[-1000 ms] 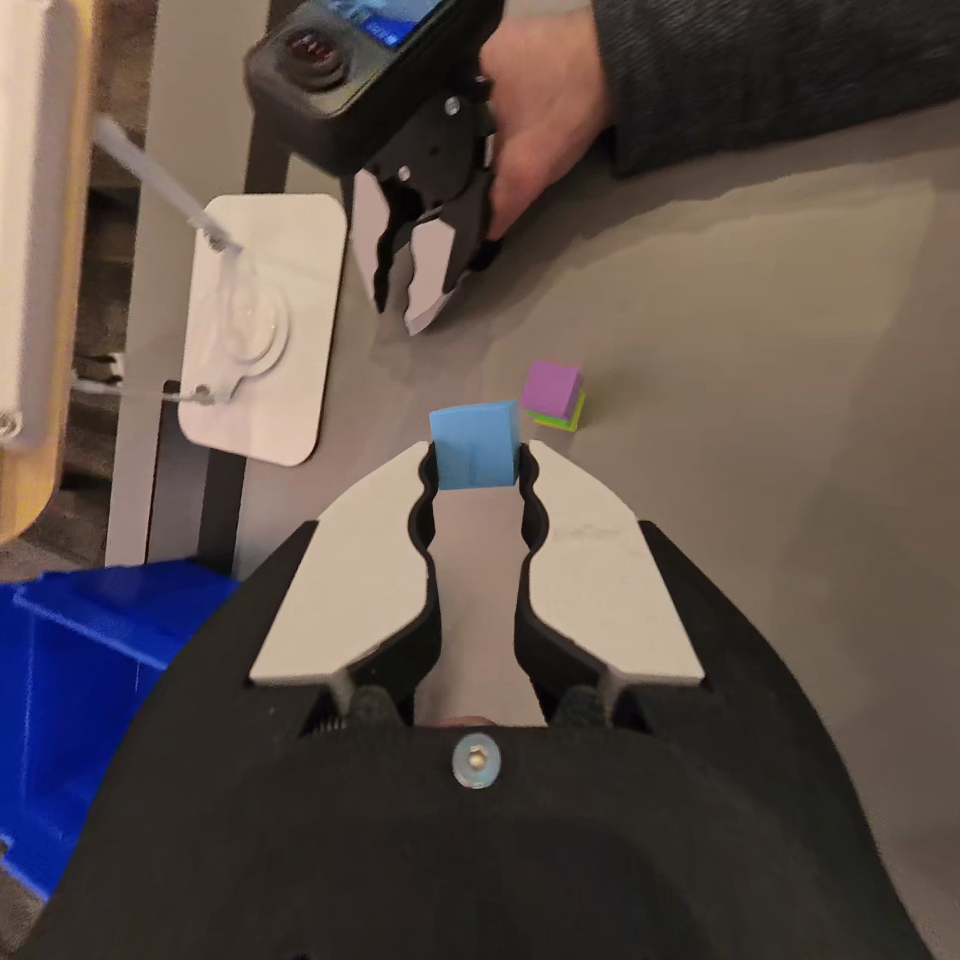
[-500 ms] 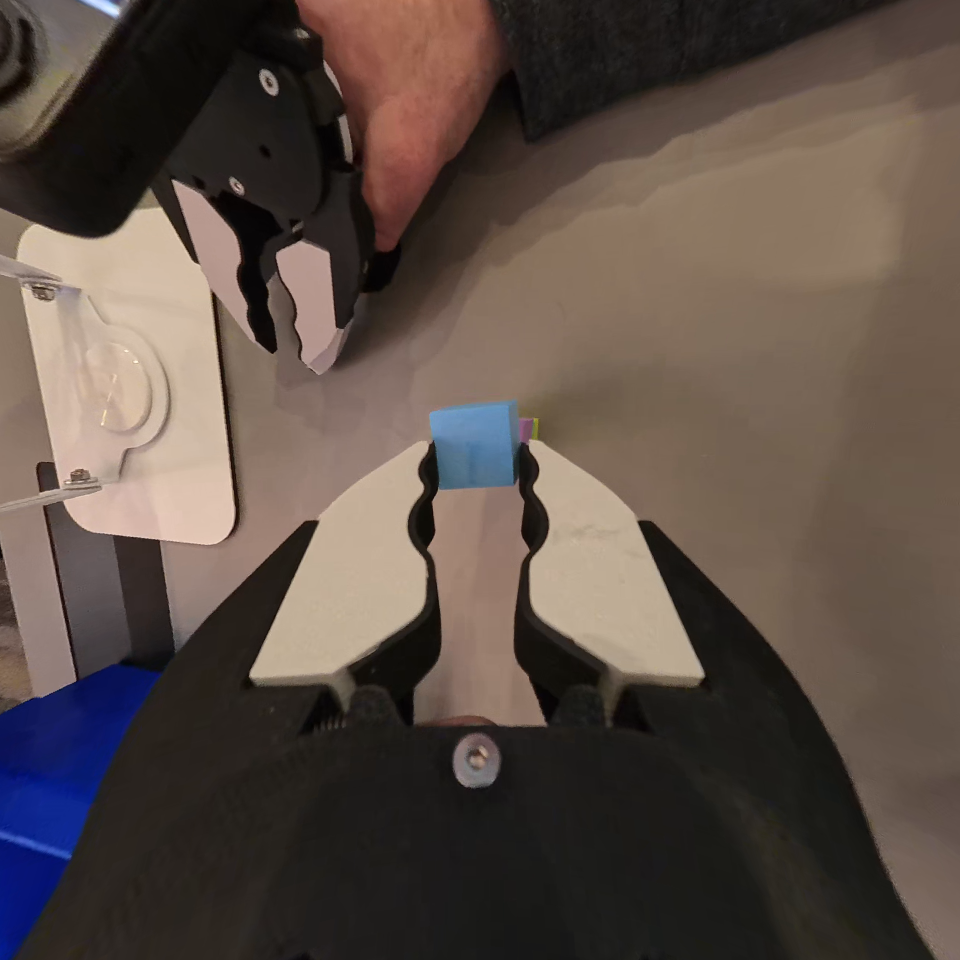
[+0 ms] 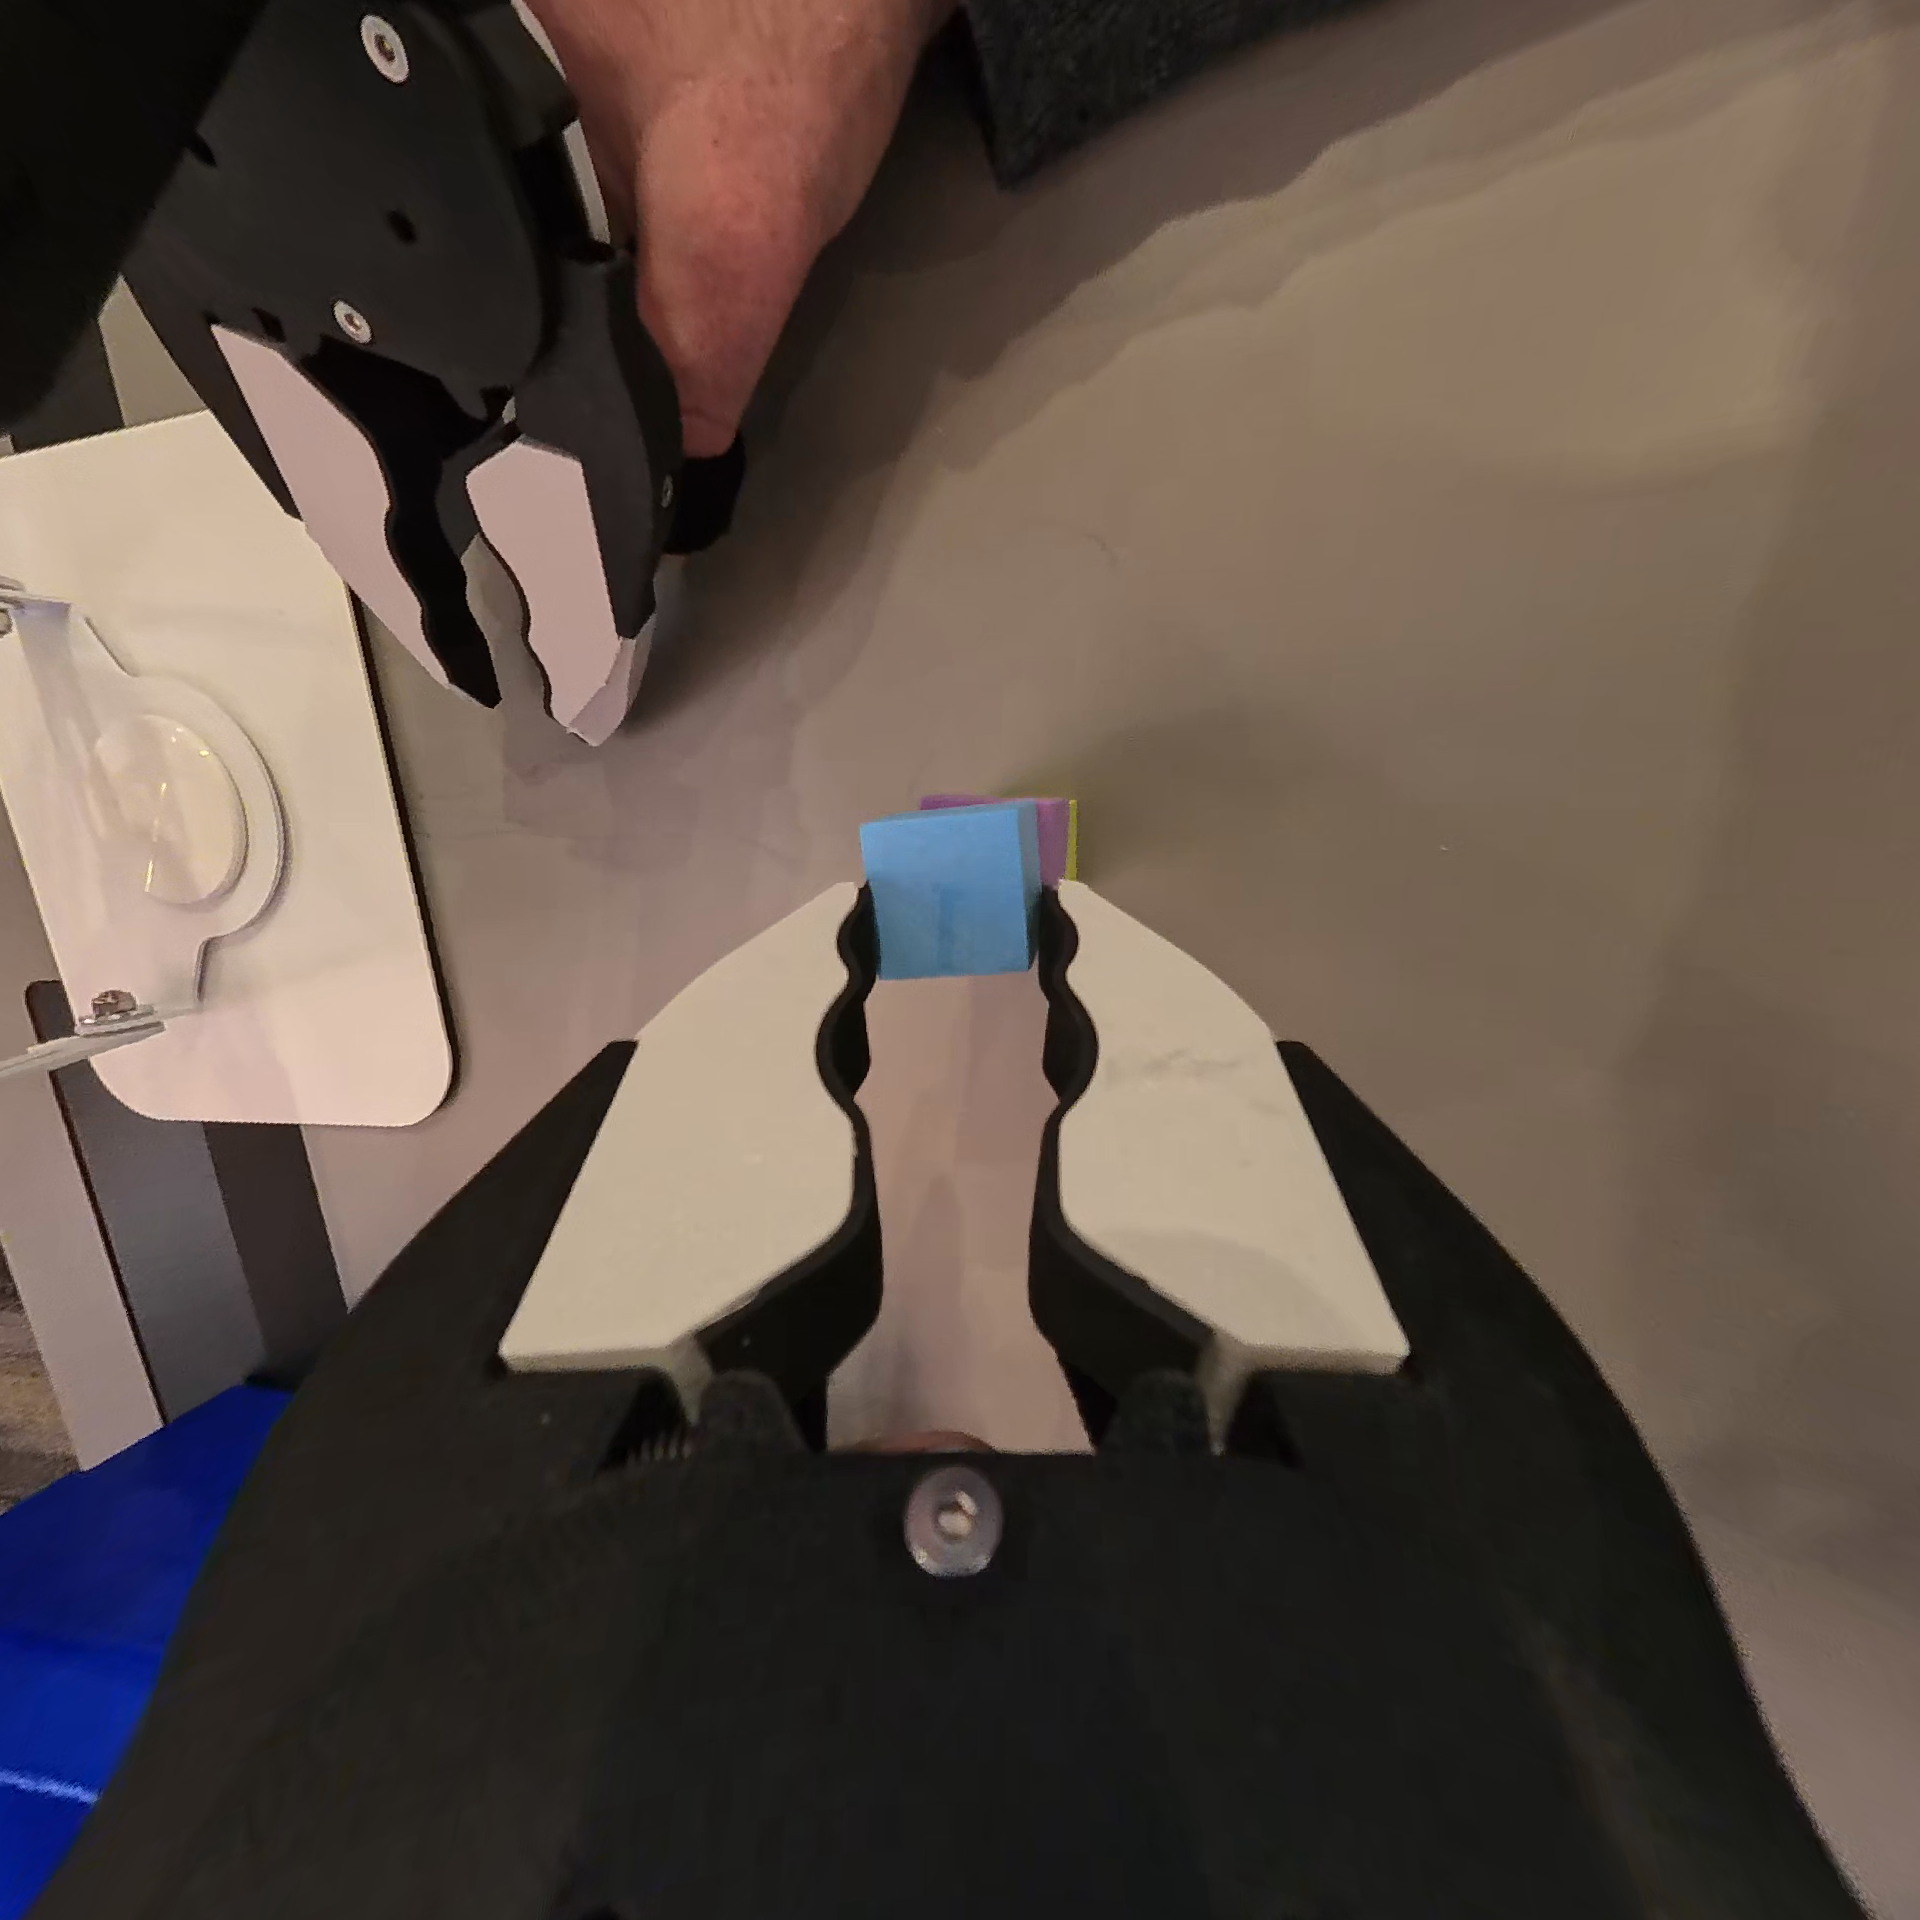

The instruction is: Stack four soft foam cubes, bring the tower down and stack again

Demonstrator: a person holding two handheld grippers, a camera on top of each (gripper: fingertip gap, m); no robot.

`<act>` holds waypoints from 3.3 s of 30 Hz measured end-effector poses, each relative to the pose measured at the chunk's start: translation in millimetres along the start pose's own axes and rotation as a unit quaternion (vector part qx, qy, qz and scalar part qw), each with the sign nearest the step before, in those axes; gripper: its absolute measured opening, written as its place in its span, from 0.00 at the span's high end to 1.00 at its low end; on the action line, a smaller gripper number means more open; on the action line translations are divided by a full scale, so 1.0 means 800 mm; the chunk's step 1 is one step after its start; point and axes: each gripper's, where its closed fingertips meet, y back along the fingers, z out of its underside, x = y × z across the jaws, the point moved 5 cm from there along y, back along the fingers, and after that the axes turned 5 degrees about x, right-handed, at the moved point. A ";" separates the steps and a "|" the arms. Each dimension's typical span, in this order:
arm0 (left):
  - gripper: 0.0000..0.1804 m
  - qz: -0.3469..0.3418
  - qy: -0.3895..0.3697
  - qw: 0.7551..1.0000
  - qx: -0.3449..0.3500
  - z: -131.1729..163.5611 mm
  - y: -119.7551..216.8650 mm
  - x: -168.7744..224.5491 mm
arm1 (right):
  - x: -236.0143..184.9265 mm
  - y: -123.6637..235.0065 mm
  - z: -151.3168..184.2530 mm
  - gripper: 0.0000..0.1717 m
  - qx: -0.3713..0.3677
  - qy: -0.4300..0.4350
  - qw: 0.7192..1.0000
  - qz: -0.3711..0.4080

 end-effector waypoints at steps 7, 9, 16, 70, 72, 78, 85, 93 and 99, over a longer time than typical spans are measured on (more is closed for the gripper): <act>0.84 0.011 -0.003 1.000 0.000 0.000 0.001 0.002 | 0.000 0.000 0.000 0.85 0.000 -0.001 1.000 0.000; 0.84 0.011 -0.001 1.000 -0.001 0.001 0.000 0.002 | 0.000 0.000 0.000 0.85 0.000 -0.001 1.000 -0.001; 0.84 0.017 0.005 1.000 0.003 0.001 -0.001 0.002 | 0.000 0.000 0.000 0.85 0.000 0.000 1.000 0.000; 1.00 -0.373 0.446 0.800 0.145 0.181 -0.013 -0.013 | -0.003 0.179 0.120 1.00 -0.007 -0.099 0.981 0.168; 1.00 -0.371 0.462 0.792 0.147 0.187 -0.009 -0.007 | 0.003 0.182 0.127 1.00 -0.015 -0.102 0.980 0.171; 1.00 -0.365 0.485 0.782 0.140 0.194 -0.004 0.018 | 0.030 0.205 0.158 1.00 -0.042 -0.123 0.973 0.193; 1.00 -0.306 0.495 0.800 0.148 0.134 -0.040 0.023 | 0.042 0.219 0.167 1.00 -0.032 -0.149 0.968 0.198; 1.00 -0.193 0.431 0.861 0.190 -0.023 -0.119 0.003 | 0.050 0.232 0.178 1.00 -0.031 -0.160 0.965 0.206; 1.00 -0.229 0.465 0.832 0.195 0.048 -0.082 0.007 | 0.070 0.255 0.192 1.00 -0.008 -0.207 0.953 0.220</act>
